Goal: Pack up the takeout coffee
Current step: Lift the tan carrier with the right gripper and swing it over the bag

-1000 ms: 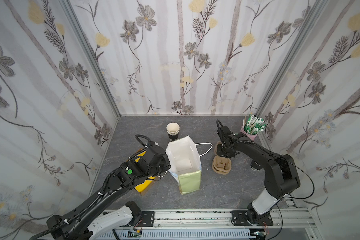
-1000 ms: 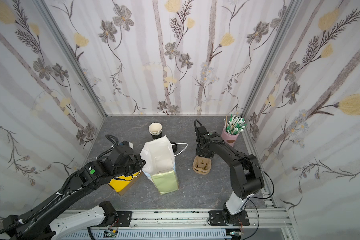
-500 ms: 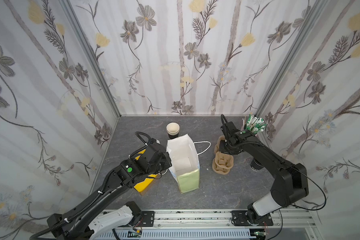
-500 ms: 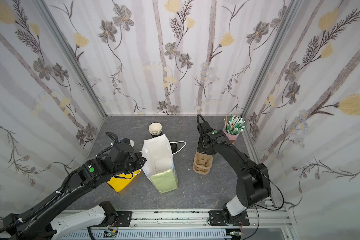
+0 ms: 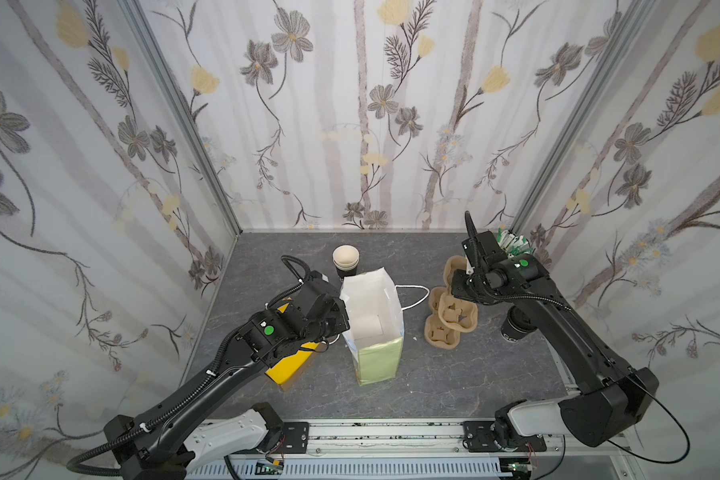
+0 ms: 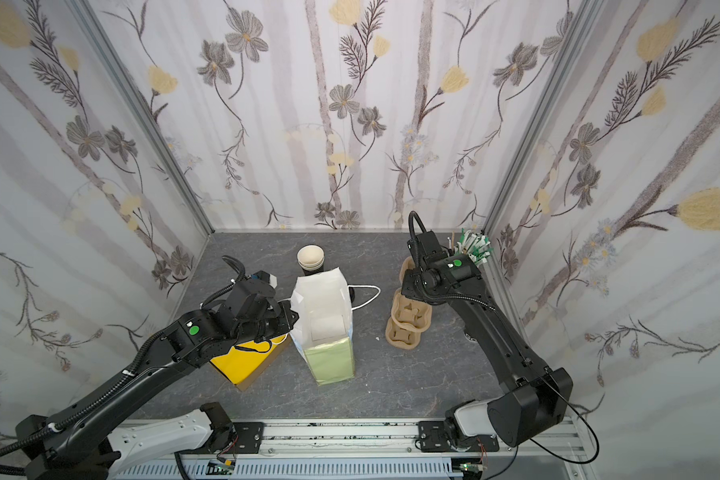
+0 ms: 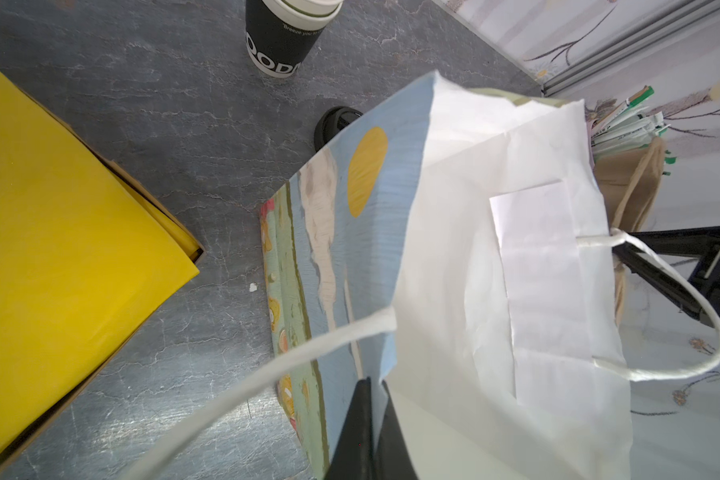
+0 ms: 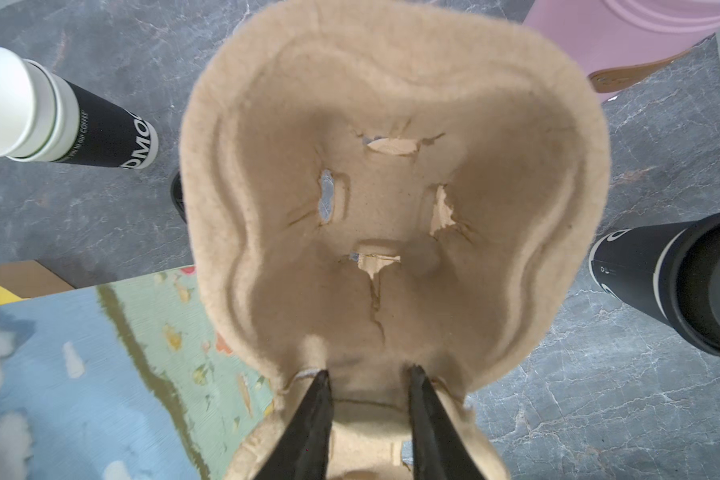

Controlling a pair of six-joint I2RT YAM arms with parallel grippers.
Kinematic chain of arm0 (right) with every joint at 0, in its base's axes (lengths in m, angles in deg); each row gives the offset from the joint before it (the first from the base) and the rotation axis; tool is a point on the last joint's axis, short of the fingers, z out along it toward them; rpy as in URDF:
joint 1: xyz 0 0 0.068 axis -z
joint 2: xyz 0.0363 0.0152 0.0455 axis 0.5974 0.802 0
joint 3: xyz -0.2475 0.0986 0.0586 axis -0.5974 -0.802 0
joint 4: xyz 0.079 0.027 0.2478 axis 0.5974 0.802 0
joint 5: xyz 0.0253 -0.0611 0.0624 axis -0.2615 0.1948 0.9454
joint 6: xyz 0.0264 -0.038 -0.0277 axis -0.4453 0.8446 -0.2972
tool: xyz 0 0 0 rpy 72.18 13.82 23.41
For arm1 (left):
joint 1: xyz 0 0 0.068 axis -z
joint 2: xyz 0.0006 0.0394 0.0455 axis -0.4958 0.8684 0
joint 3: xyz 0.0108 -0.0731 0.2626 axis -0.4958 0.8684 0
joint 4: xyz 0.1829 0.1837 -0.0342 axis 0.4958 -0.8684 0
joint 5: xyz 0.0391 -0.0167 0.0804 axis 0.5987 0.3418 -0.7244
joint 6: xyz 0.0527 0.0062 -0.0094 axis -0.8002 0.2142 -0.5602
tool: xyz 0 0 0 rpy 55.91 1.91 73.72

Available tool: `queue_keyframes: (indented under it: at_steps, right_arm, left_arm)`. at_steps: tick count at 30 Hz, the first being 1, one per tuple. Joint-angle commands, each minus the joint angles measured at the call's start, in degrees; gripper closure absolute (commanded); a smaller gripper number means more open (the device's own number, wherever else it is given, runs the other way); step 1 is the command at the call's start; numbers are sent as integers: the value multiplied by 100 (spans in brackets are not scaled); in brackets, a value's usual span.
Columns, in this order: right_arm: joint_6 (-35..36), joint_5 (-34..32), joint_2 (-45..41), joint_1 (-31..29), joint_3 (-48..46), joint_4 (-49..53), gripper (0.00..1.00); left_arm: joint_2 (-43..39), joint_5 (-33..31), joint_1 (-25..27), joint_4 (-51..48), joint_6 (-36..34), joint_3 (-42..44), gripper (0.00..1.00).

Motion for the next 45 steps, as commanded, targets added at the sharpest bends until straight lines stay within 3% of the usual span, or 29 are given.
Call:
queue_keyframes:
  at_steps: [1, 19, 36, 45]
  right_arm:
    - [-11, 92, -70, 0, 332, 363, 69]
    - [82, 208, 259, -2, 2530, 1565, 69]
    - [-132, 913, 175, -60, 2794, 1571, 69]
    - [-420, 1245, 262, -389, 3117, 1574, 68]
  left_arm:
    - [72, 76, 21, 317, -85, -65, 100]
    - [408, 125, 96, 740, -176, -114, 100]
    - [671, -117, 338, 865, -177, -176, 100]
    - [1146, -450, 662, 601, 8, -757, 100]
